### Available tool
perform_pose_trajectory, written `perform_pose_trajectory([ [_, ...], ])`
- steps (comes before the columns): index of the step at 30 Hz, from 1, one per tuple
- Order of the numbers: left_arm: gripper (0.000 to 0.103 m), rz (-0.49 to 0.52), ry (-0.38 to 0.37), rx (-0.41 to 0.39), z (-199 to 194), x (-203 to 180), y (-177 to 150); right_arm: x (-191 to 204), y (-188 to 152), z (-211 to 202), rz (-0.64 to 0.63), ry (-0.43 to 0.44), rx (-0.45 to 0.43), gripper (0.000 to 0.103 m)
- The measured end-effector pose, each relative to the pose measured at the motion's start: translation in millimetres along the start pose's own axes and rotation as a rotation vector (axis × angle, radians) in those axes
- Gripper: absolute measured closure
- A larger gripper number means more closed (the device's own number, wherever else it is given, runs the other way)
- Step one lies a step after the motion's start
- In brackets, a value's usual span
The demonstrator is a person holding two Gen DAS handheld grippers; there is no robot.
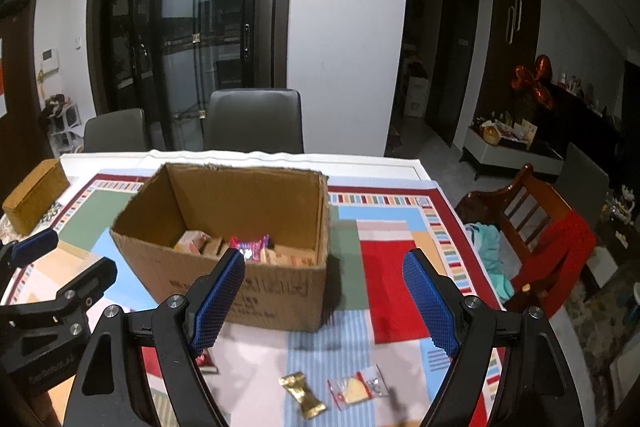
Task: Organize snacks
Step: 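Withdraw both open grippers from the box toward the remaining snacks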
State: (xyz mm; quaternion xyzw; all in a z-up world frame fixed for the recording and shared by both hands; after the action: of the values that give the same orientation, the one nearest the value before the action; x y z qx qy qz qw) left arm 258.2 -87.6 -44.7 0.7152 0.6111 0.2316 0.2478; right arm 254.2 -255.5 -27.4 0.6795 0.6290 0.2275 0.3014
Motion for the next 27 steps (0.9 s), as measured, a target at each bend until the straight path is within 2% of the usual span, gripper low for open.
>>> perform_pose_trajectory([
  [27, 0.019, -0.064, 0.021, 0.091, 21.2, -3.5, -73.1, 8.1, -70.2, 31.8, -0.1, 0.021, 0.127, 0.021],
])
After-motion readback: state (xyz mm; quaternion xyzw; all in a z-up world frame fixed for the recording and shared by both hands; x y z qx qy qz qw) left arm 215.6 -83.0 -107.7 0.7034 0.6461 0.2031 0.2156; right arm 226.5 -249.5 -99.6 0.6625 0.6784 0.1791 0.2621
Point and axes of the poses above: each gripper's, at about its wrist camera, not at the fingertips, and z roughly the way its jaws point, x to its left, y to its top, the point moved 1 cm from there along z, roughly the way its jaws point, and after that the axes turned 12 degrees about x, right-handed, at the moved point
